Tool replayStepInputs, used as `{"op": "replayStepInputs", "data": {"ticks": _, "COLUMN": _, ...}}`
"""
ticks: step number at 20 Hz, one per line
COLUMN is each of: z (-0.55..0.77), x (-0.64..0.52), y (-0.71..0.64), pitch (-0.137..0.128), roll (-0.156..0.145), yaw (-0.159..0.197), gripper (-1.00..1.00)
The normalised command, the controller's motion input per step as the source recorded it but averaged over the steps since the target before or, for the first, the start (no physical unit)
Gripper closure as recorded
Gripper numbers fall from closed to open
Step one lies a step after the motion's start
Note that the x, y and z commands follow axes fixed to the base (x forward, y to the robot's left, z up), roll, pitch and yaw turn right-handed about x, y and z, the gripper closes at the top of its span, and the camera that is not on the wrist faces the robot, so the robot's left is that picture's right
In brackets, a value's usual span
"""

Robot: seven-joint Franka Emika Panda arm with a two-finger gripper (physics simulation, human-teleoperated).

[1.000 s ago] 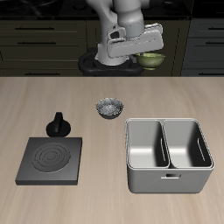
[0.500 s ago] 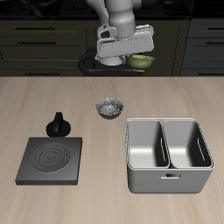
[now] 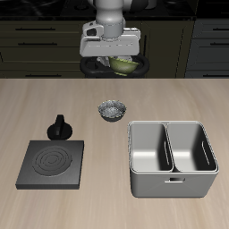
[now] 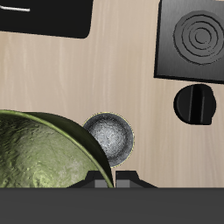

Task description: Place the green bowl on the flat stove and turn on the flat stove

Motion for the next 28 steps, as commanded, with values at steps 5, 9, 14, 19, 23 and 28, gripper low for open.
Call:
{"op": "replayStepInputs", "data": {"ticks": 5, "z": 0.00, "x": 0.11, "y": -0.49, "pitch": 0.000, "roll": -0.104, "yaw": 0.038, "gripper": 1.00}}
{"op": "replayStepInputs", "data": {"ticks": 9, "z": 0.03, "x": 0.00, "y": -0.41, "pitch": -0.007, "roll": -0.055, "yaw": 0.032, "gripper": 1.00}}
{"op": "replayStepInputs", "data": {"ticks": 14, "z": 0.07, "x": 0.00, "y": -0.38, "pitch": 0.003, "roll": -0.019, "yaw": -0.043, "gripper": 1.00}}
{"op": "replayStepInputs", "data": {"ticks": 19, "z": 0.14, "x": -0.05, "y": -0.43, "pitch": -0.015, "roll": 0.017, "yaw": -0.055, "gripper": 1.00}}
{"op": "replayStepInputs", "data": {"ticks": 23, "z": 0.26, "x": 0.08, "y": -0.52, "pitch": -0.041, "roll": 0.031, "yaw": -0.065, "gripper": 1.00}}
{"op": "replayStepInputs", "data": {"ticks": 28, "z": 0.08, "x": 0.13, "y": -0.26, "pitch": 0.009, "roll": 0.032, "yaw": -0.004, "gripper": 1.00}}
